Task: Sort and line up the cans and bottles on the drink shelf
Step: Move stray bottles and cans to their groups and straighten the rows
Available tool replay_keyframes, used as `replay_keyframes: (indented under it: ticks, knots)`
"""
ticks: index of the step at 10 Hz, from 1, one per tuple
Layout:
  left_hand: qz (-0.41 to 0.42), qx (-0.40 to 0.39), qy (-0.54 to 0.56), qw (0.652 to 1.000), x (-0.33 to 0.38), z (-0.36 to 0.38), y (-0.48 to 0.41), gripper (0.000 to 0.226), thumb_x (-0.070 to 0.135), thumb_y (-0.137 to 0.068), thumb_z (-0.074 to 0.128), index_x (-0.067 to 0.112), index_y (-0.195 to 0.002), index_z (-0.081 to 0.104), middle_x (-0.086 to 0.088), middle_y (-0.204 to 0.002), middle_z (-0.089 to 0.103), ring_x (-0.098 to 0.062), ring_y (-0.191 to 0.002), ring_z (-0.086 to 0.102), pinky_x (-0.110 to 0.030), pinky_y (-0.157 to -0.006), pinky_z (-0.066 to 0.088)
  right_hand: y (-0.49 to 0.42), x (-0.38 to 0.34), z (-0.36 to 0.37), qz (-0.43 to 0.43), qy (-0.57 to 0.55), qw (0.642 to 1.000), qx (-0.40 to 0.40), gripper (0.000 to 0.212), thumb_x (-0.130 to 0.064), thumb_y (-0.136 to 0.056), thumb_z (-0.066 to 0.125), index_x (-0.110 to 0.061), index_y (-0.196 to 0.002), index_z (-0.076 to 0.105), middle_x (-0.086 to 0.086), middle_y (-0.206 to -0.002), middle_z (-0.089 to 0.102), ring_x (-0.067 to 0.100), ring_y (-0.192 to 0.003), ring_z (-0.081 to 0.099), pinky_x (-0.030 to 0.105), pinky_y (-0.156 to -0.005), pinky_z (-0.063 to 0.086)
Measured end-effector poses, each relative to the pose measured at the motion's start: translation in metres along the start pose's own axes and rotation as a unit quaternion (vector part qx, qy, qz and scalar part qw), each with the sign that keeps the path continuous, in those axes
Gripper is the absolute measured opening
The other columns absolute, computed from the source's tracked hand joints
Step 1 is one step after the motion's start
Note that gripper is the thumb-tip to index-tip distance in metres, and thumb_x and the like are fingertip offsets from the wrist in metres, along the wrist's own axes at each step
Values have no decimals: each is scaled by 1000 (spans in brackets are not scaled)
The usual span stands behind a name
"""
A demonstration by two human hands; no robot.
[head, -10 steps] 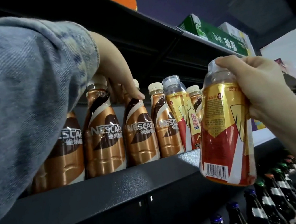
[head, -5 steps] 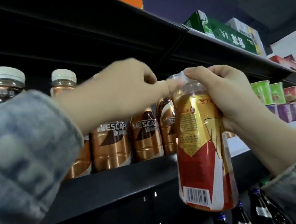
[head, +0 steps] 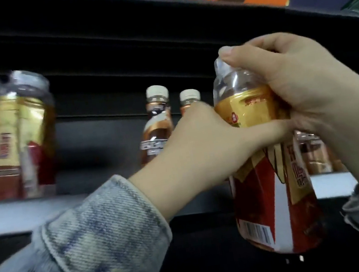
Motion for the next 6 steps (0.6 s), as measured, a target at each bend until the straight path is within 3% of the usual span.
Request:
replay_keyframes:
  ticks: [1, 2, 3, 4, 5, 6]
  knots:
    - [-62, -45, 165, 983, -33, -49, 43, 27, 44, -66, 78, 23, -73, 63, 5, -71, 74, -10, -72, 72, -17, -51, 54, 13, -19, 59, 54, -17, 989, -134, 44, -49, -68, 75, -19, -99, 67, 6, -90, 75, 21, -76, 74, 36, -65, 61]
    - [-57, -44, 234, 970, -73, -102, 71, 31, 40, -60, 82, 27, -82, 65, 15, -79, 74, 3, -69, 69, -8, -51, 51, 38, -37, 118, 111, -83, 953, -270, 44, -49, -62, 69, -16, -91, 67, 6, -80, 74, 19, -68, 72, 32, -61, 60]
    - [-74, 11, 220, 973, -111, -161, 99, 28, 39, -62, 80, 28, -83, 65, 14, -80, 75, 1, -71, 70, -13, -61, 54, 64, -53, 179, 109, -110, 916, -370, 49, -45, -59, 68, -13, -95, 67, 10, -86, 75, 23, -77, 73, 35, -68, 60]
    - [-99, 15, 205, 974, -144, -213, 123, 25, 40, -69, 74, 25, -89, 67, 10, -81, 76, -3, -72, 71, -15, -62, 55, 87, -64, 239, 105, -146, 920, -348, 47, -40, -59, 70, -9, -94, 69, 9, -81, 75, 20, -69, 72, 30, -57, 59]
    - [-138, 19, 191, 972, -172, -264, 143, 36, 49, -67, 71, 31, -97, 63, 10, -88, 75, -5, -77, 72, -24, -71, 57, 102, -81, 299, 118, -154, 928, -317, 51, -42, -55, 78, -10, -94, 68, 7, -77, 76, 21, -68, 73, 34, -58, 58]
    - [-171, 35, 178, 969, -201, -311, 166, 56, 64, -50, 67, 43, -100, 53, 19, -90, 71, 8, -74, 68, -9, -56, 51, 111, -103, 355, 117, -169, 938, -280, 72, -49, -55, 81, -7, -111, 63, 4, -80, 76, 19, -70, 73, 36, -66, 59]
Point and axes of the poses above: each hand's wrist, its own y-axis away from the middle knuckle, its own z-axis out of the palm, x = y × z, the point moved 1 cm from there along -y, towards the middle knuckle
